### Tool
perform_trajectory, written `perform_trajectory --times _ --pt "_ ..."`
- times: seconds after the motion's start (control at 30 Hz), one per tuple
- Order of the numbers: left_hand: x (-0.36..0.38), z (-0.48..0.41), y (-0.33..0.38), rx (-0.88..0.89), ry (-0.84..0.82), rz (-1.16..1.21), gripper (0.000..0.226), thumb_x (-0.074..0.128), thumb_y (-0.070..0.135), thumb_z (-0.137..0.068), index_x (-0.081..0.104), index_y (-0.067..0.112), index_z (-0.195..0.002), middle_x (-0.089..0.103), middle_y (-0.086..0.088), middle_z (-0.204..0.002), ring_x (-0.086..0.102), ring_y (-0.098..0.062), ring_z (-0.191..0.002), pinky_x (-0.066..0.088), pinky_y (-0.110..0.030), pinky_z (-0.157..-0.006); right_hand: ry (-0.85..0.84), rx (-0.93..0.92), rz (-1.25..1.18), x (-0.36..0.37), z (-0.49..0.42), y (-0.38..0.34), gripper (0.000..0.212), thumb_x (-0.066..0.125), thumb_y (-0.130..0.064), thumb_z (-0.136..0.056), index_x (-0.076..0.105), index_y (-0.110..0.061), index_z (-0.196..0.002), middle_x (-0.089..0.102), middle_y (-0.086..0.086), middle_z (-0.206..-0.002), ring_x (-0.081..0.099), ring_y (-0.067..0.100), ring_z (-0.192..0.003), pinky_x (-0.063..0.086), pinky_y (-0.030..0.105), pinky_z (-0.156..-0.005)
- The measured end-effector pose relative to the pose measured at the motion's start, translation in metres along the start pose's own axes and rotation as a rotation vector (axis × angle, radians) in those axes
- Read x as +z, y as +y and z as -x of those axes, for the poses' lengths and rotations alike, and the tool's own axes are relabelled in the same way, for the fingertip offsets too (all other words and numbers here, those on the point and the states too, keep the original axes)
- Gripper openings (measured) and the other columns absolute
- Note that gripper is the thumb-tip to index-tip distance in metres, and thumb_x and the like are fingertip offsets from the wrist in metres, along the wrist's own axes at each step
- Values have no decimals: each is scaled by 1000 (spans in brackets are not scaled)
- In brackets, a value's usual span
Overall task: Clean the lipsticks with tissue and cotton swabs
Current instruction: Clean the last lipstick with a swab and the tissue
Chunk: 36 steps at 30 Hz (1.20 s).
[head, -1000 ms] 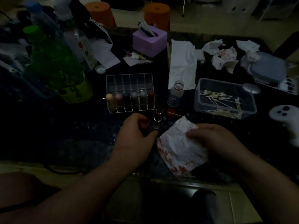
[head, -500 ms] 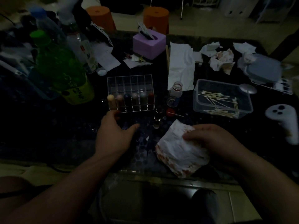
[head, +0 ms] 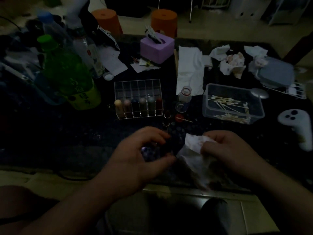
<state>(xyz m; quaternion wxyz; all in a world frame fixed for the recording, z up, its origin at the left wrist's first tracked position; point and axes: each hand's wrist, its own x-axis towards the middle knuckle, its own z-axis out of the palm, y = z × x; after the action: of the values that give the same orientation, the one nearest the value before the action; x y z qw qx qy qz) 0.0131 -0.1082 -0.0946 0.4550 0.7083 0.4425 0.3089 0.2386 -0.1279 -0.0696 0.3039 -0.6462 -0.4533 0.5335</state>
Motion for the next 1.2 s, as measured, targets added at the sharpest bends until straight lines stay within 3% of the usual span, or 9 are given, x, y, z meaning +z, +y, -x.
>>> perform_trajectory --times 0.13,0.27,0.47,0.6,0.73,0.87,1.0,1.1,1.2 --pt "2 11 11 43 -249 164 24 86 18 -76 70 20 -94 69 5 -121 65 -17 -116 52 -39 -99 -47 -83 -26 6 12 -7 26 65 -34 -56 51 -12 -54 44 6 -56 40 17 -52 30 29 -52" --pt "4 11 17 -33 -170 198 29 87 19 -71 69 27 -91 75 5 -95 73 -11 -93 59 -35 -85 -79 -116 -36 10 19 -8 31 68 -28 -62 54 -1 -64 50 13 -61 46 20 -56 36 32 -55" --pt "-5 15 18 13 -153 95 27 77 37 -71 66 31 -94 74 8 -93 72 -9 -88 59 -31 -79 -214 -16 -191 9 30 -12 22 74 -20 -72 67 0 -77 64 27 -79 61 32 -67 49 37 -61" --pt "-7 16 15 -68 -177 36 19 82 25 -76 68 27 -89 74 11 -90 71 -5 -86 59 -33 -80 -106 -12 -103 11 31 -14 15 77 -21 -80 72 -7 -77 69 26 -81 63 27 -67 48 38 -65" --pt "-12 14 16 -118 -161 39 23 83 13 -79 69 31 -83 74 10 -83 71 -7 -78 58 -28 -76 115 -323 159 16 29 -8 19 67 -22 -92 70 -16 -74 66 12 -70 64 29 -65 50 40 -60" --pt "-16 11 16 -159 -201 174 16 79 16 -84 72 30 -90 75 6 -88 72 -10 -83 58 -30 -77 79 -667 304 29 35 -9 18 63 -21 -92 69 -28 -77 59 -5 -72 59 15 -64 44 26 -56" --pt "-21 10 16 -203 -264 329 13 67 27 -84 73 33 -94 75 5 -90 70 -12 -86 55 -29 -79 -21 -679 202 31 35 -9 21 61 -11 -93 75 -26 -95 60 -2 -77 60 19 -66 44 30 -57" --pt "-25 10 20 -227 -292 417 16 59 31 -87 72 25 -91 67 8 -75 61 -12 -71 51 -27 -69 -55 -719 99 34 37 -13 31 58 -10 -95 70 -37 -89 53 -4 -70 54 18 -60 39 27 -57" --pt "-25 11 23 -282 -351 568 25 53 30 -91 67 10 -90 52 9 -63 49 -8 -56 46 -29 -59 -122 -689 1 38 37 -11 24 55 -14 -99 70 -27 -86 47 0 -70 48 20 -57 37 28 -56"
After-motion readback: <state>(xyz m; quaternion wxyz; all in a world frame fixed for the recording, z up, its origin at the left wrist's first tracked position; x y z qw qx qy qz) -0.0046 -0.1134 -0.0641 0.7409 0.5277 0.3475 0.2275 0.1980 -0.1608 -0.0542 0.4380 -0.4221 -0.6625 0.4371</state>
